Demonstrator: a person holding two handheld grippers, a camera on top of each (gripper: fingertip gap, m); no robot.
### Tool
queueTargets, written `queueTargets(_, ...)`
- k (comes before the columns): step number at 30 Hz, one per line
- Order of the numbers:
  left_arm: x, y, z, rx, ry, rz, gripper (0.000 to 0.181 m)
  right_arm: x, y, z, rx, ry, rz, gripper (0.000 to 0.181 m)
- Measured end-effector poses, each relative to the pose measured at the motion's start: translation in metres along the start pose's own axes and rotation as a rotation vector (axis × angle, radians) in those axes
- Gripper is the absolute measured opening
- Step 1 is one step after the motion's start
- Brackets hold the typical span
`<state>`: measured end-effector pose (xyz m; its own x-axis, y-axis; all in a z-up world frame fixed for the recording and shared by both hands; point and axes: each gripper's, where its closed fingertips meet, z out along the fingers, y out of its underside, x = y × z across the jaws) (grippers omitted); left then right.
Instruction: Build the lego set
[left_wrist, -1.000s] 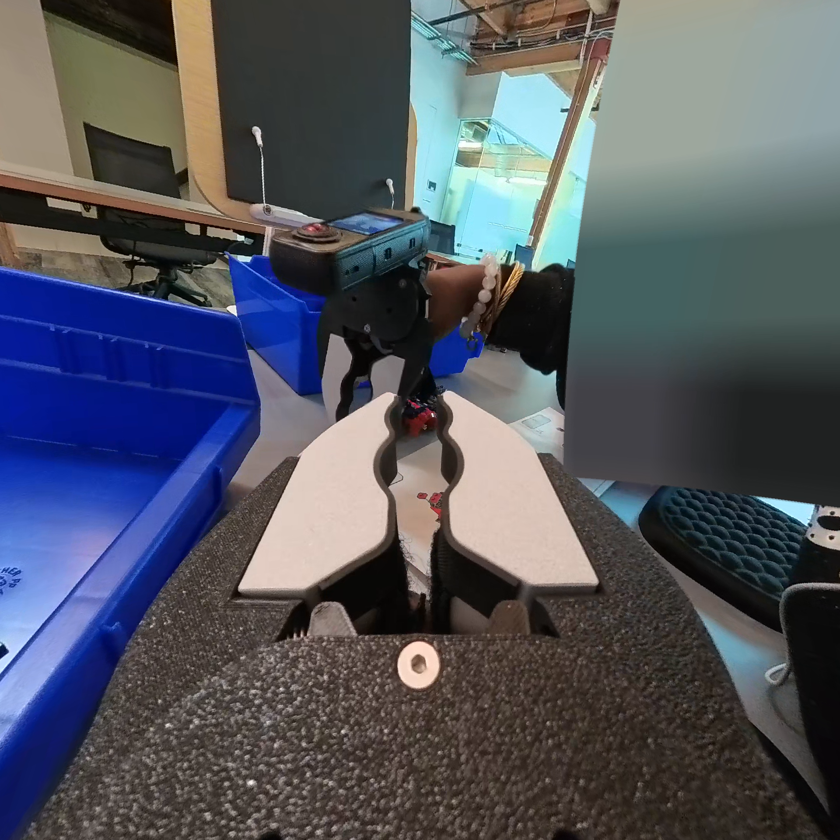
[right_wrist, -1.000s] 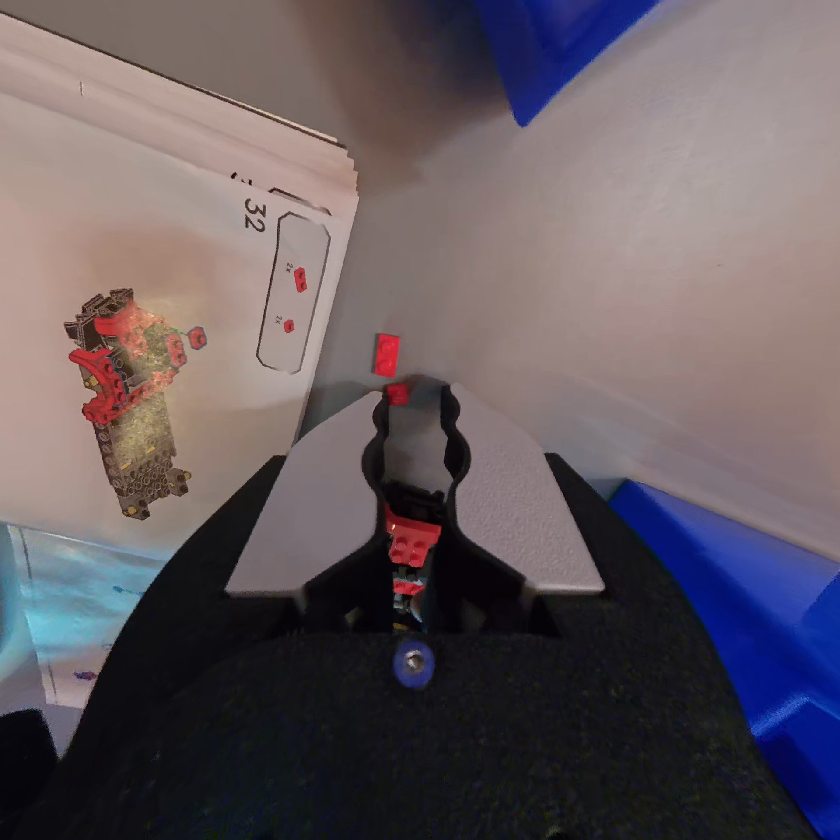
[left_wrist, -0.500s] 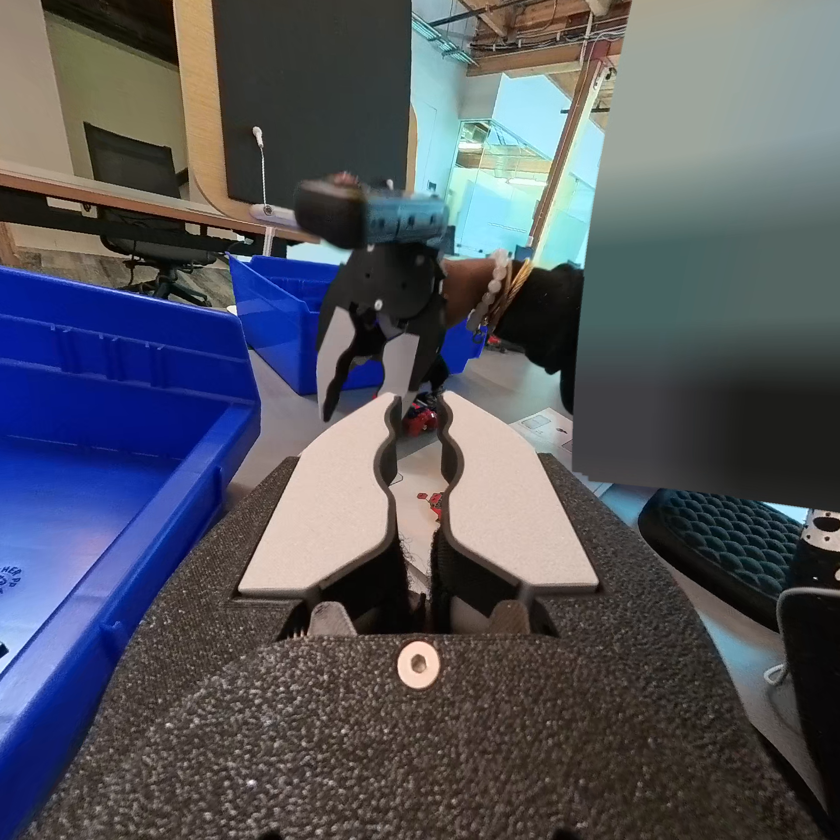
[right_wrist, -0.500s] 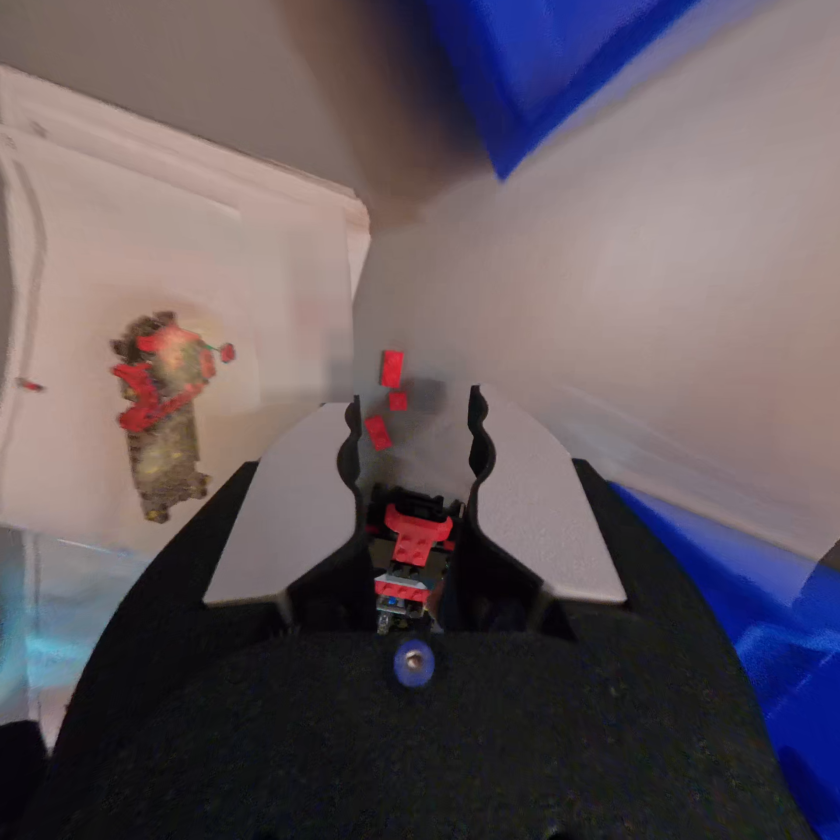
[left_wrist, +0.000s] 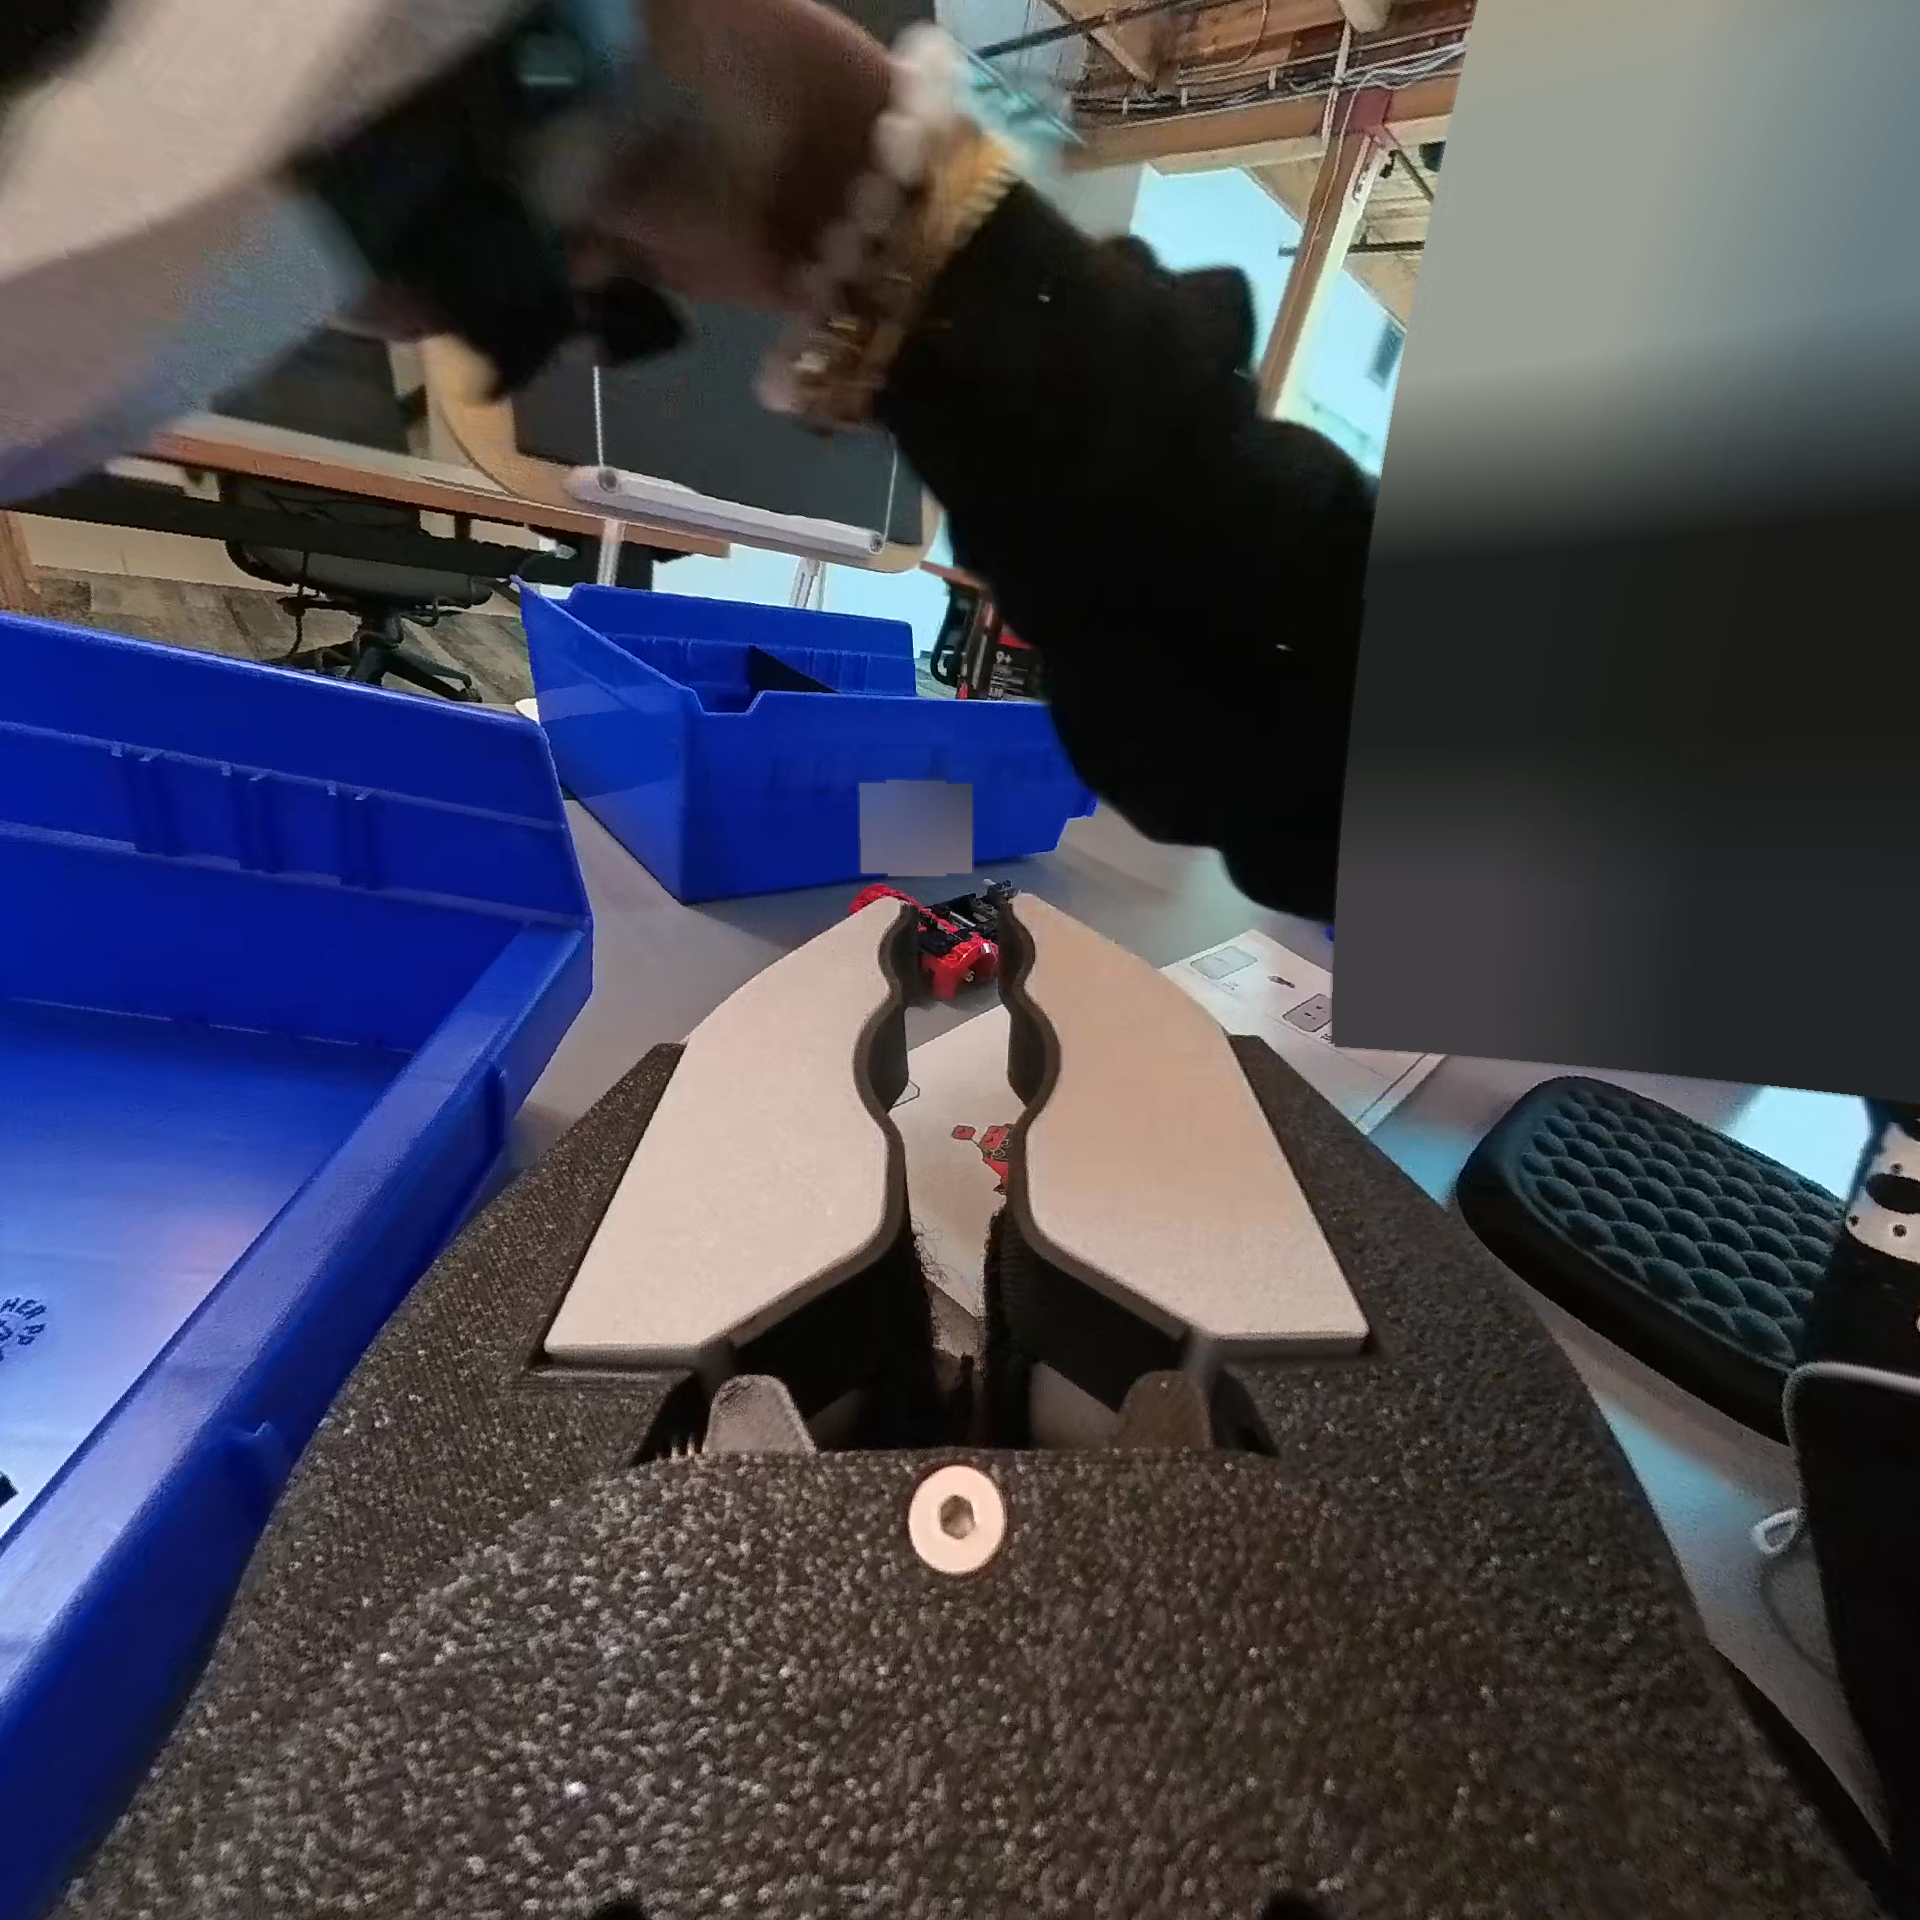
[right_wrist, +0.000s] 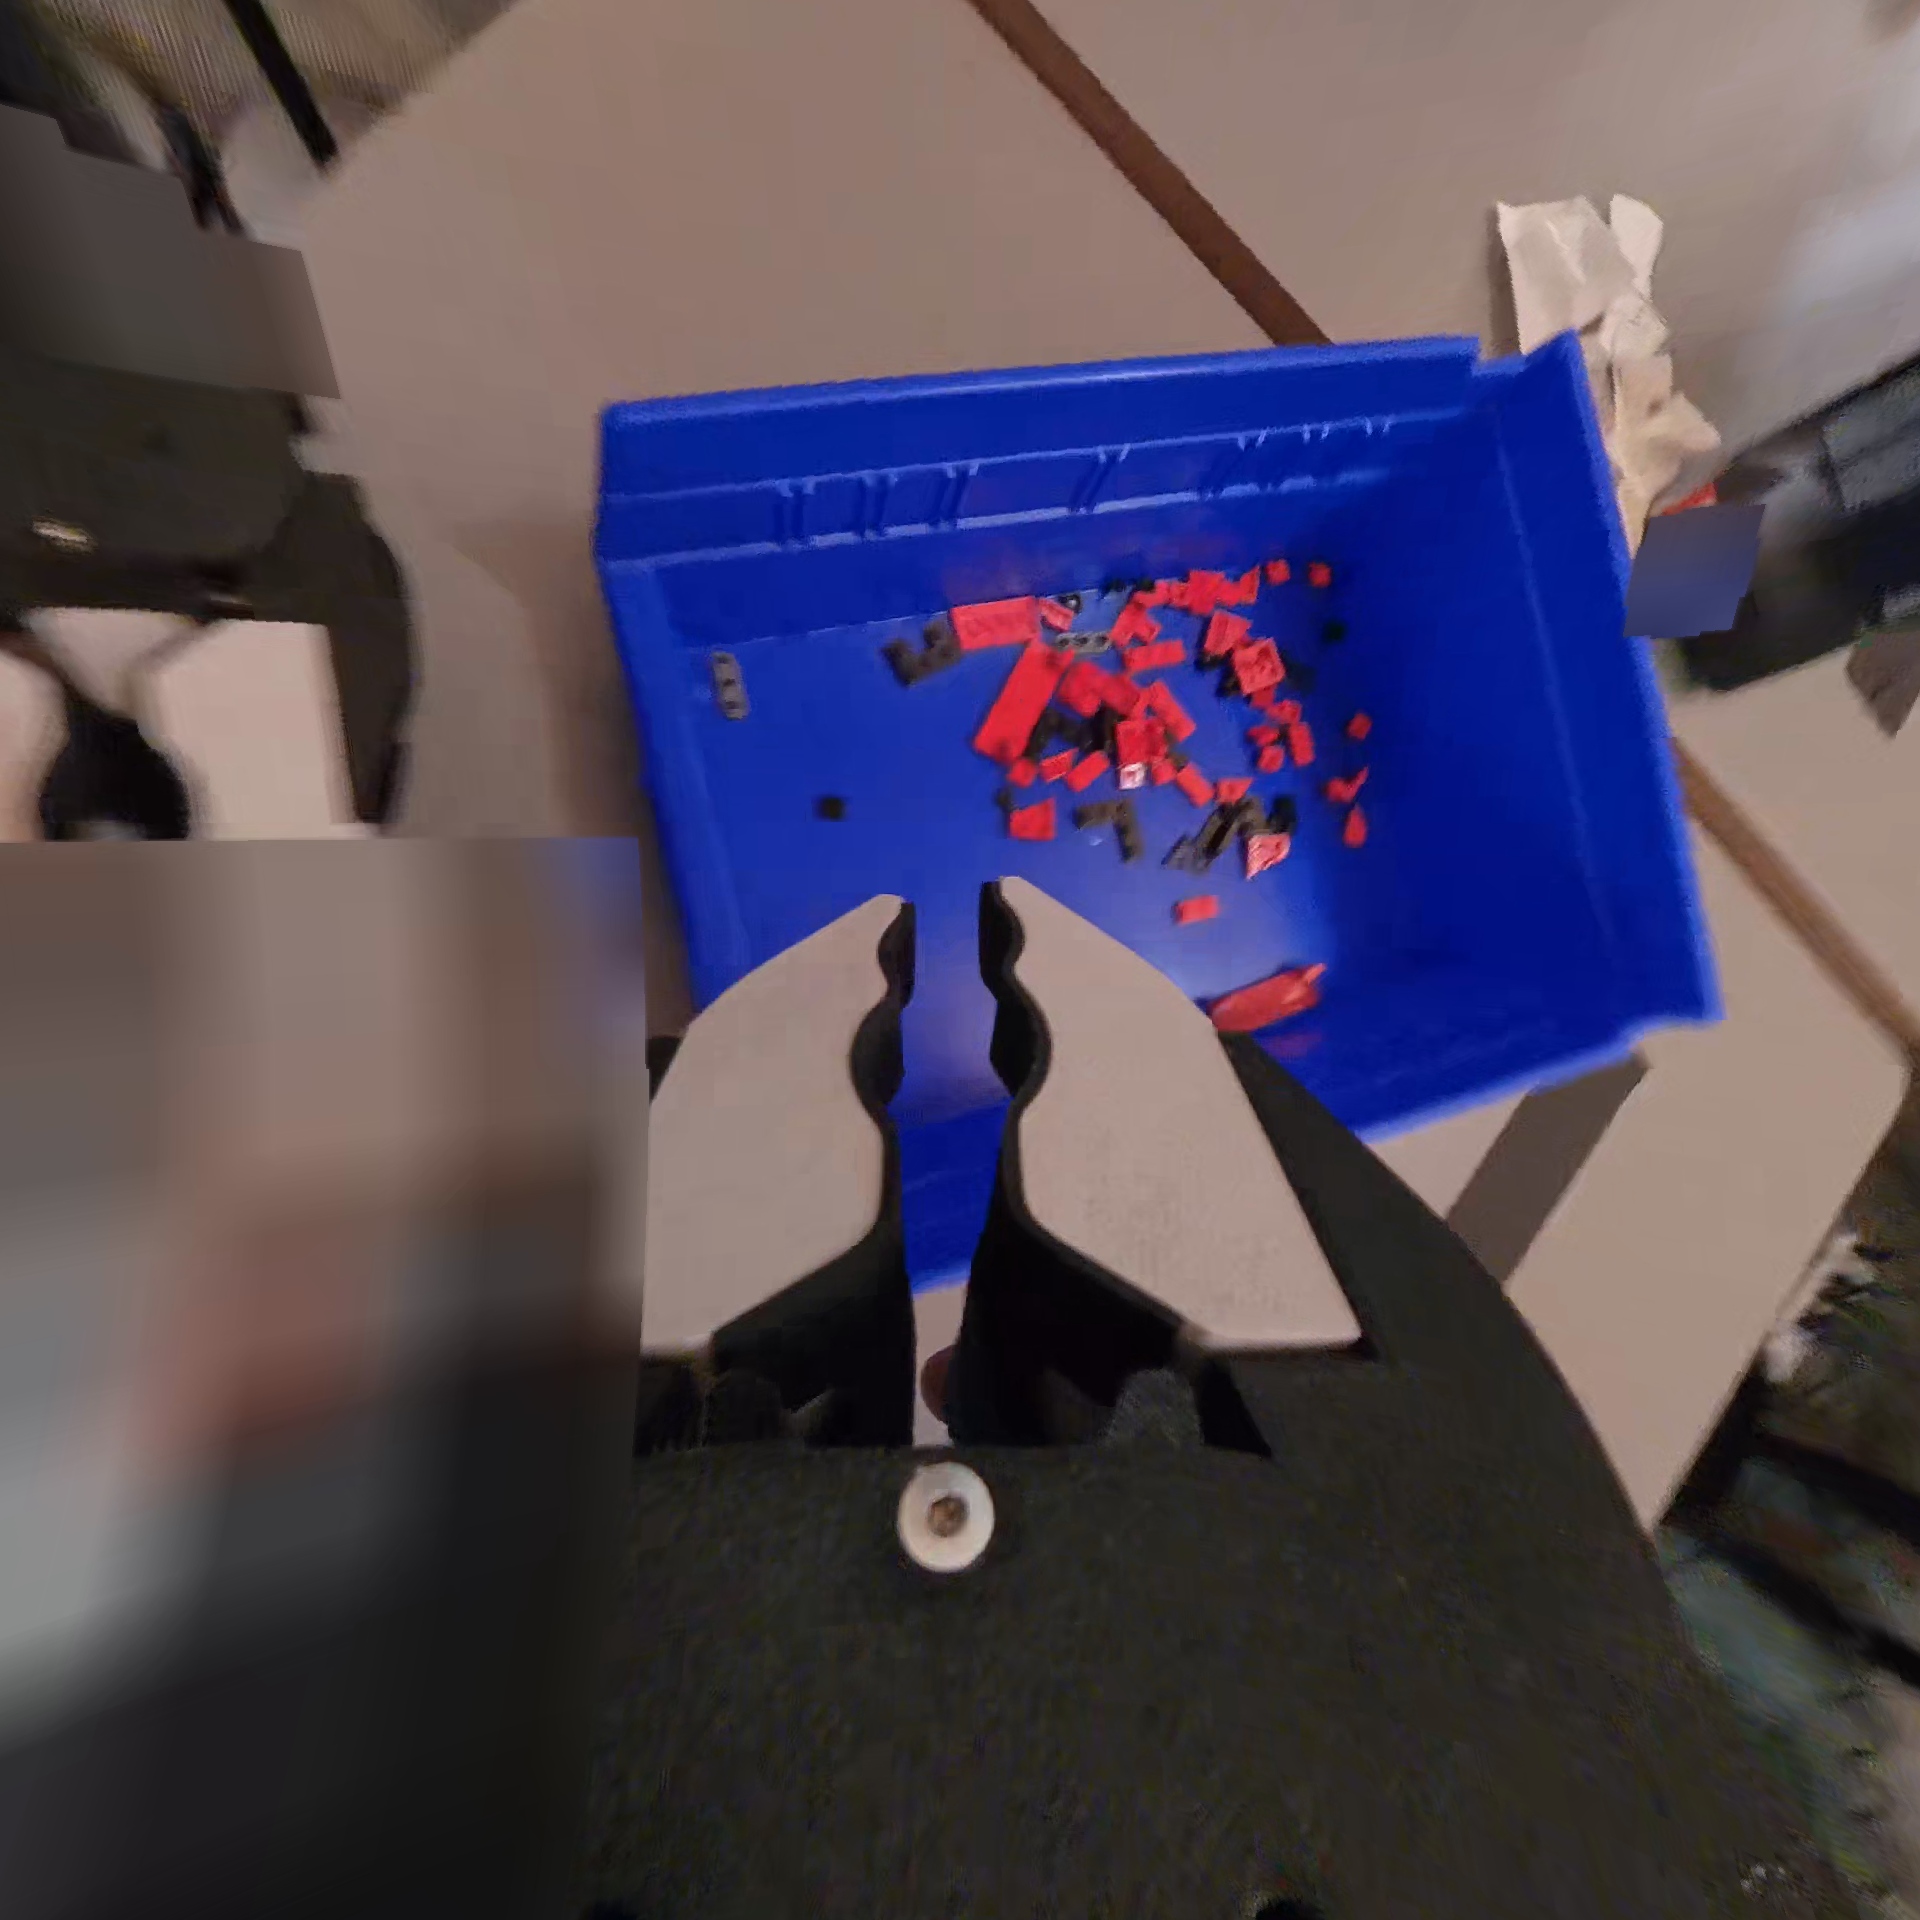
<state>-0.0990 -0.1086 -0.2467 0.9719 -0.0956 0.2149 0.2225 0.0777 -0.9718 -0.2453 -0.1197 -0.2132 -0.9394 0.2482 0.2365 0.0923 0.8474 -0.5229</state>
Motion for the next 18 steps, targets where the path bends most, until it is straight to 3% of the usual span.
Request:
queueTargets(4, 0.001, 0.0, 0.0, -0.002, 0.0, 0.009, 0.014, 0.05, -0.002, 0.067, -0.147, -0.042, -0.221, 0.004)
queueTargets(9, 0.001, 0.0, 0.0, 0.0, 0.004, 0.006, 0.013, 0.067, 0.022, 0.133, -0.329, -0.216, -0.325, 0.011)
queueTargets(13, 0.0, -0.001, -0.001, 0.01, 0.007, -0.003, 0.013, 0.071, 0.041, 0.155, -0.424, -0.294, -0.319, 0.016)
queueTargets(18, 0.0, -0.002, -0.002, 0.02, 0.009, -0.012, 0.013, 0.074, 0.045, 0.165, -0.425, -0.315, -0.3, 0.019)
